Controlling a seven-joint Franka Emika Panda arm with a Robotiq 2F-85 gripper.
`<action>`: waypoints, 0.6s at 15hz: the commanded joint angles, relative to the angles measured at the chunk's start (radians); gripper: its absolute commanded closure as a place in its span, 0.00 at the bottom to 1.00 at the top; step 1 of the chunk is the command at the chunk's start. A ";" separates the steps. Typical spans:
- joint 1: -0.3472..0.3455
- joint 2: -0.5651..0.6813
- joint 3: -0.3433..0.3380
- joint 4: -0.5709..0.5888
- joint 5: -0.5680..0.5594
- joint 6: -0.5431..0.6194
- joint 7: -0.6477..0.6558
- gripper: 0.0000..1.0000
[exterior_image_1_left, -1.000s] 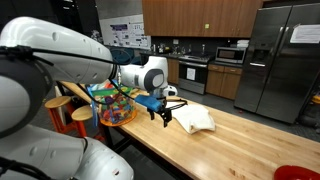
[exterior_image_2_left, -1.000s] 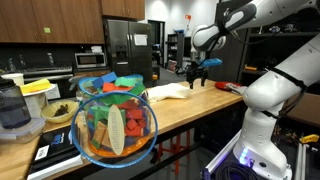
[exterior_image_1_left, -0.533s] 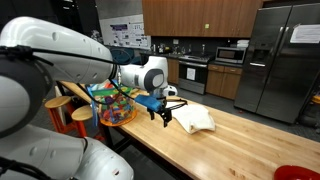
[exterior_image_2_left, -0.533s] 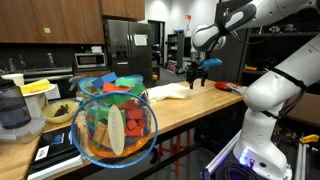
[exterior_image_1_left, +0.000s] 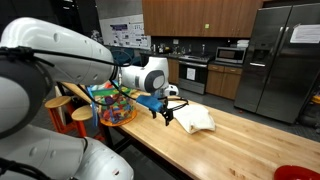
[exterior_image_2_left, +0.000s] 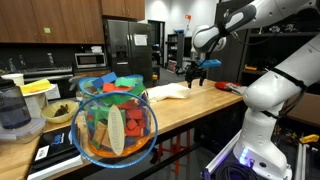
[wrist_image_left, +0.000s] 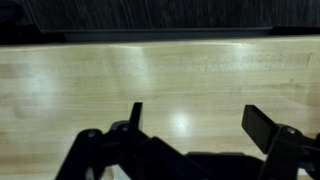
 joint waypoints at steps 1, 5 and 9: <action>0.003 -0.013 -0.013 -0.030 0.025 0.075 0.009 0.00; 0.004 -0.015 -0.011 -0.052 0.035 0.140 0.010 0.00; 0.006 -0.012 -0.011 -0.065 0.027 0.162 -0.008 0.00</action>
